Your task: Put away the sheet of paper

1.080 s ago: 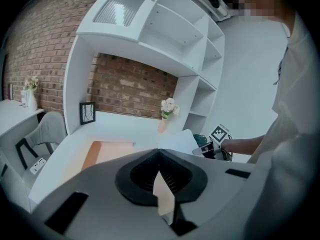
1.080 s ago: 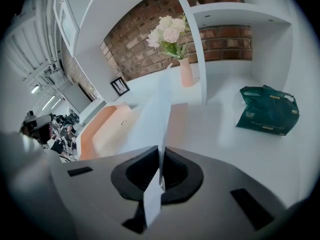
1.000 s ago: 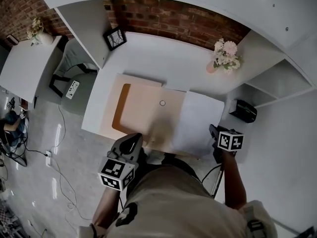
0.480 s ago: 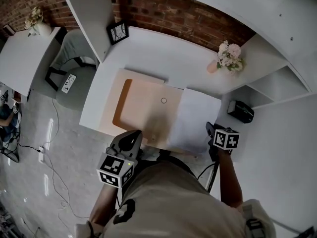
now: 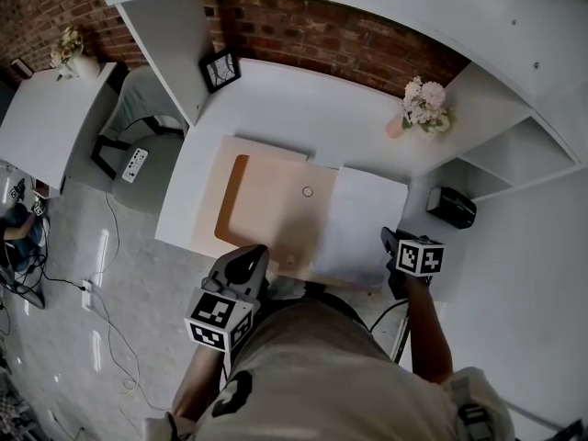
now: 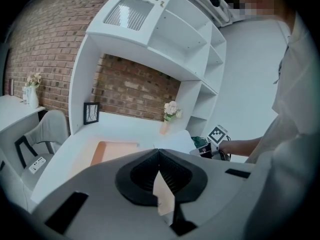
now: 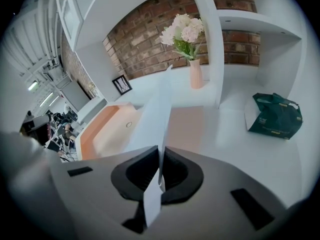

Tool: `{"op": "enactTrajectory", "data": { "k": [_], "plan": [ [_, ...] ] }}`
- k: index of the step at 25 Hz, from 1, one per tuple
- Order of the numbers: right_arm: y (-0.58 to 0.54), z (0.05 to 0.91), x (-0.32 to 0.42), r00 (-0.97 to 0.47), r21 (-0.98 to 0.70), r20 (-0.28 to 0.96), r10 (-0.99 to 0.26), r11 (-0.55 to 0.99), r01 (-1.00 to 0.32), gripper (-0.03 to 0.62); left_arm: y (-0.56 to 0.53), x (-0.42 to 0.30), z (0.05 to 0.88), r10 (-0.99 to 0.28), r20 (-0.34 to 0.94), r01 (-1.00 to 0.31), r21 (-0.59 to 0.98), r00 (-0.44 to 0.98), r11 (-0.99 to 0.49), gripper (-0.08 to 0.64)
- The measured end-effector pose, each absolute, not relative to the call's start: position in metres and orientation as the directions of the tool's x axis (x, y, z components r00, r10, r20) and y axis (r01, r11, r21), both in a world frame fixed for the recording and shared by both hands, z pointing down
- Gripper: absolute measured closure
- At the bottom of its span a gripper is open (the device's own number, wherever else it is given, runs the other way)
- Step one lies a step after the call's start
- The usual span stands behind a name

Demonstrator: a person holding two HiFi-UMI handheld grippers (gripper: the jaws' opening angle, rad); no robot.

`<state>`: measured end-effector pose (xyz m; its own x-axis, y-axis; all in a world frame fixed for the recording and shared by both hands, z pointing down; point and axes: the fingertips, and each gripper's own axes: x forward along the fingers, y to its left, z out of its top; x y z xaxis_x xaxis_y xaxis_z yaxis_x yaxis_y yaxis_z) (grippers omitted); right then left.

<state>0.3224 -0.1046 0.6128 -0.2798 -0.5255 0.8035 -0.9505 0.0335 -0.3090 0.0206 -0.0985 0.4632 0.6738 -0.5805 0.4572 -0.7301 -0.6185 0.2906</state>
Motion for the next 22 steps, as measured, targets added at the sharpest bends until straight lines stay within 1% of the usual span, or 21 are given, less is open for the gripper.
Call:
{"op": "enactTrajectory", "data": {
  "k": [22],
  "plan": [
    [-0.118,0.611,0.29,-0.359,-0.38,0.77,-0.528,0.073,-0.922,0.565,-0.1,0.012,0.456,-0.6,0.451,-0.742,0.271,0.661,-0.613,0.545]
  ]
}}
